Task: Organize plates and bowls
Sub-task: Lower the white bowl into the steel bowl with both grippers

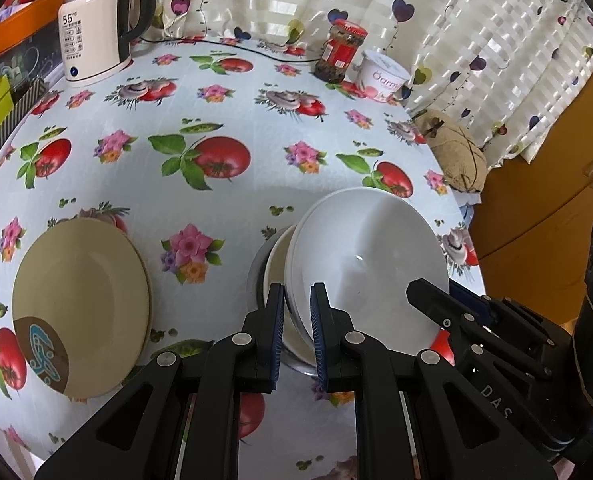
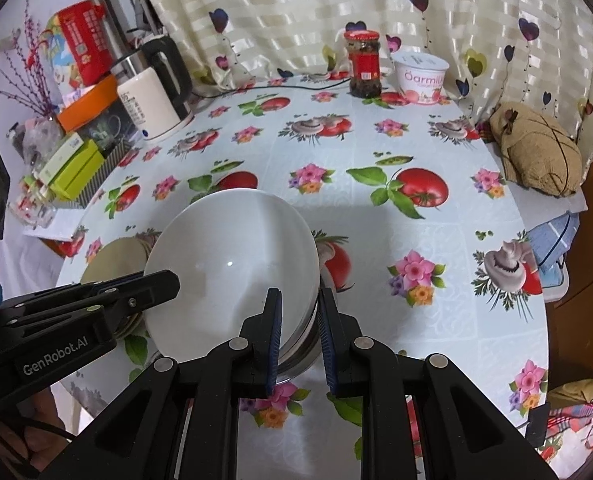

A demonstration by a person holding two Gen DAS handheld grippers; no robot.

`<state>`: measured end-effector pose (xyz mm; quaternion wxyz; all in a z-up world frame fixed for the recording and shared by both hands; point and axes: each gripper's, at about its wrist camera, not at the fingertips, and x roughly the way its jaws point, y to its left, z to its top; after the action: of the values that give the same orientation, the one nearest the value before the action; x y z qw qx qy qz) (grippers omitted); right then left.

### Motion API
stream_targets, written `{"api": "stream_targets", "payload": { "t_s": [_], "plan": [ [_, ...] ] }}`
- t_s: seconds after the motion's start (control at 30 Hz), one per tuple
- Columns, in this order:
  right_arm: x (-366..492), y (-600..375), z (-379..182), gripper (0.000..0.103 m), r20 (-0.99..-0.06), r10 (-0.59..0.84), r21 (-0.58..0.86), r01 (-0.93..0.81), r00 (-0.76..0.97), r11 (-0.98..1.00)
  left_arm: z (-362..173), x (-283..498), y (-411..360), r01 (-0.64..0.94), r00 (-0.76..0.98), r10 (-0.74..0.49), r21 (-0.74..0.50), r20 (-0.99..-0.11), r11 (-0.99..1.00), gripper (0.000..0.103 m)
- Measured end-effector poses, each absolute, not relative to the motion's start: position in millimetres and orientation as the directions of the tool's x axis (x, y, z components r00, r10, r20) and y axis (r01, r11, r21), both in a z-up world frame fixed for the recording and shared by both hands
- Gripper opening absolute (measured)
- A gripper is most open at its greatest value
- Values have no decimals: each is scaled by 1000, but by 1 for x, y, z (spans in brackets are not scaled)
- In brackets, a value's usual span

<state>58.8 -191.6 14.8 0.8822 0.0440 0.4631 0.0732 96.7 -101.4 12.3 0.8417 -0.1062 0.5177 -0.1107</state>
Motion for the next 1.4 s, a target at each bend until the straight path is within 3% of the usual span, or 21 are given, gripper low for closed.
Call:
{"api": "stream_targets", "payload": {
  "t_s": [1.4],
  "plan": [
    [63, -191, 6, 19, -826, 180, 147, -104, 534, 984, 4, 97, -98, 107, 462, -307, -292, -832, 951, 14]
  ]
}}
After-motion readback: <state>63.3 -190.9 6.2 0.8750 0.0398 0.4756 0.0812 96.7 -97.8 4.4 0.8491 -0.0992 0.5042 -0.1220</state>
